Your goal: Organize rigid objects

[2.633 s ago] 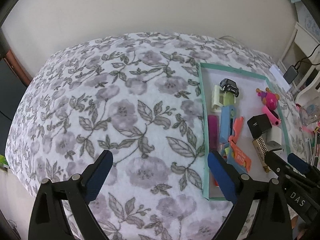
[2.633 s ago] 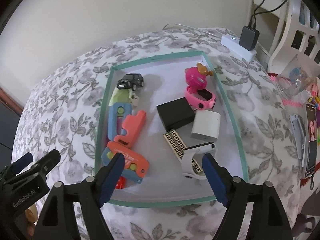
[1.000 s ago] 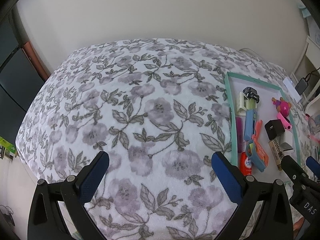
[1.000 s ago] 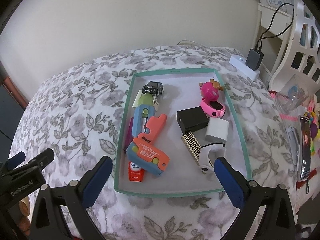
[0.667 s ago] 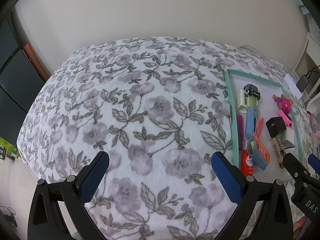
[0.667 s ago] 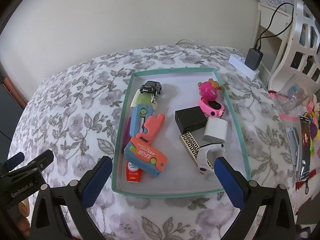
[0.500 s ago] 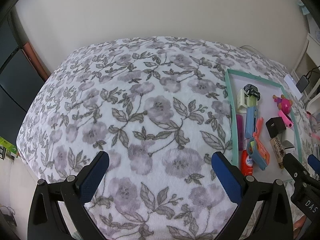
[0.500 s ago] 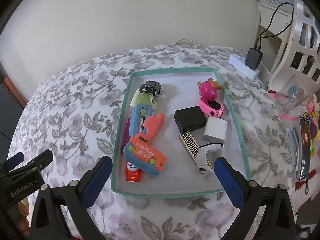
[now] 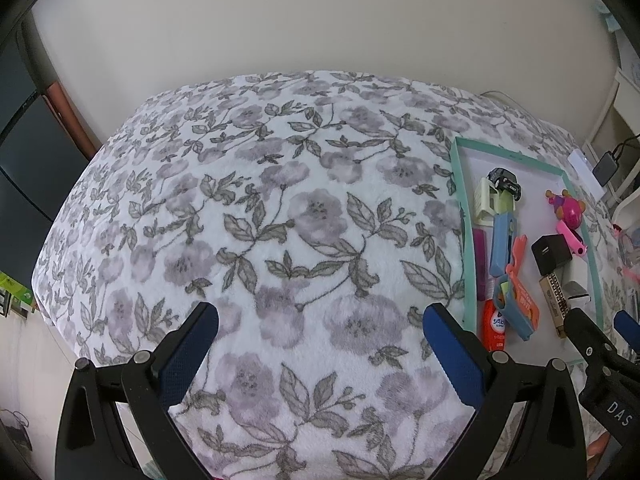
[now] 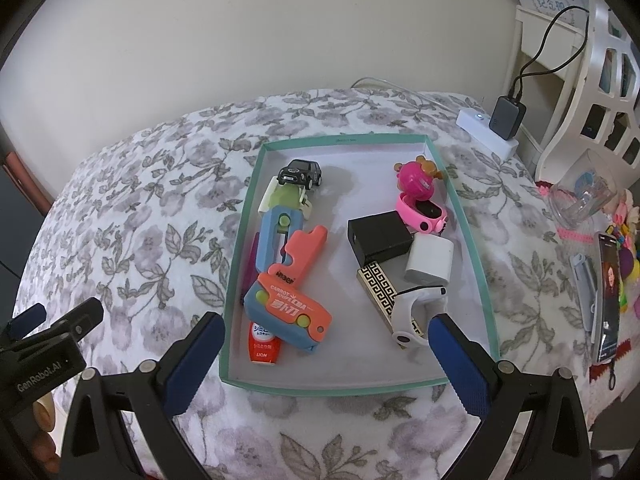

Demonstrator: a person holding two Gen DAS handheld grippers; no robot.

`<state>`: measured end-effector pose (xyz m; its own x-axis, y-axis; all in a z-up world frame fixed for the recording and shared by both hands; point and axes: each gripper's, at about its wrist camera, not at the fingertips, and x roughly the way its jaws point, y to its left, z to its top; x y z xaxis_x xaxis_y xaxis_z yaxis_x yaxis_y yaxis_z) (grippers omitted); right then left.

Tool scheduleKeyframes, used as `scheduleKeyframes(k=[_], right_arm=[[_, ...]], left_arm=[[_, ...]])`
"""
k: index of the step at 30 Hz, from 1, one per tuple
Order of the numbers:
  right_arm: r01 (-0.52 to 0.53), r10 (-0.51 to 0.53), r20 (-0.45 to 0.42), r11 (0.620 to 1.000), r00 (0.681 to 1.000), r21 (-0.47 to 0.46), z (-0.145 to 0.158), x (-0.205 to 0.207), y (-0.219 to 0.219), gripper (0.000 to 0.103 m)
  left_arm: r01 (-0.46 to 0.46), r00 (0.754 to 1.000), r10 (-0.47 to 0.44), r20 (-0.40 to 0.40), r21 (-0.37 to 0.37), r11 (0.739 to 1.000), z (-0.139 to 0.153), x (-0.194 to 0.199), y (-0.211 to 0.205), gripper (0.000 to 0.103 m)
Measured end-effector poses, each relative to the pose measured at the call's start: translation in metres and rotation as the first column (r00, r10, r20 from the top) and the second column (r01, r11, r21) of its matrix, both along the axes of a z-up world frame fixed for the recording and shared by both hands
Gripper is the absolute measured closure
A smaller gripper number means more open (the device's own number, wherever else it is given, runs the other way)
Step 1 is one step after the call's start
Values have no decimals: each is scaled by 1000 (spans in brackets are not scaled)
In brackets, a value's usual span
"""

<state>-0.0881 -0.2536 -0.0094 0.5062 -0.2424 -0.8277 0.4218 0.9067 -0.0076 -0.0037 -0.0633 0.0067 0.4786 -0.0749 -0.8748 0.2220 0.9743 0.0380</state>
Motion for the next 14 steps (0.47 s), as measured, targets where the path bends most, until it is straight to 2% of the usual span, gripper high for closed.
scheduleKeyframes(k=[14], right_arm=[[-3, 3, -3, 1000, 1000, -1, -1, 0, 0, 0]], left_arm=[[-11, 1000, 11, 10, -15, 1000, 3, -1, 1, 1]])
